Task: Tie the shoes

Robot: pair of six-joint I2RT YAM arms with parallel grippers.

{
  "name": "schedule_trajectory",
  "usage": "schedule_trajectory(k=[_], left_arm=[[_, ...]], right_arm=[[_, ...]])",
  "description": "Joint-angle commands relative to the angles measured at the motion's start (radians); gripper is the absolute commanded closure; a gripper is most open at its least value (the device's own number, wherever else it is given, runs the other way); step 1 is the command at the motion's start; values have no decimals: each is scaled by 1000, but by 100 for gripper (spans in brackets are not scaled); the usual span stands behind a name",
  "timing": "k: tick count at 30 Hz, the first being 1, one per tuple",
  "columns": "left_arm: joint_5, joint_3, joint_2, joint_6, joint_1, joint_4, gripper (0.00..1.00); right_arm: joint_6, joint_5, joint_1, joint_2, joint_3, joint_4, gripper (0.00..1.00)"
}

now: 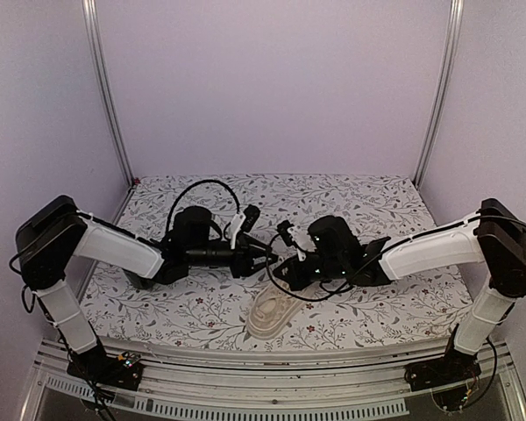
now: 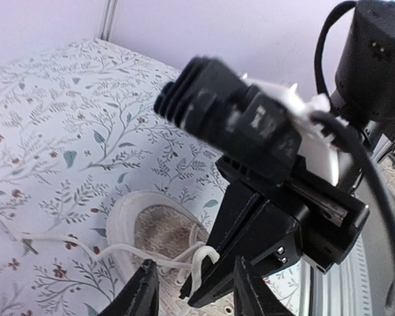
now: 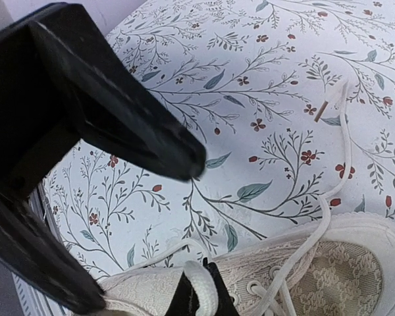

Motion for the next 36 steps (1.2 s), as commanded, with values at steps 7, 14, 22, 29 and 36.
schedule_trajectory(k=[7, 14, 22, 29, 36], left_arm=[[-446, 2, -102, -214, 21, -159, 52], [-472, 142, 27, -343, 35, -279, 52], [-383, 278, 245, -408, 55, -309, 51], [-375, 329, 328, -429, 70, -311, 51], [-325, 372, 383, -433, 75, -268, 51]], right_arm=[[0, 22, 6, -49, -42, 60, 98], [6, 20, 6, -45, -40, 67, 98], [14, 16, 6, -31, -29, 70, 98], [21, 3, 7, -19, -28, 86, 98], [21, -7, 7, -8, -26, 97, 98]])
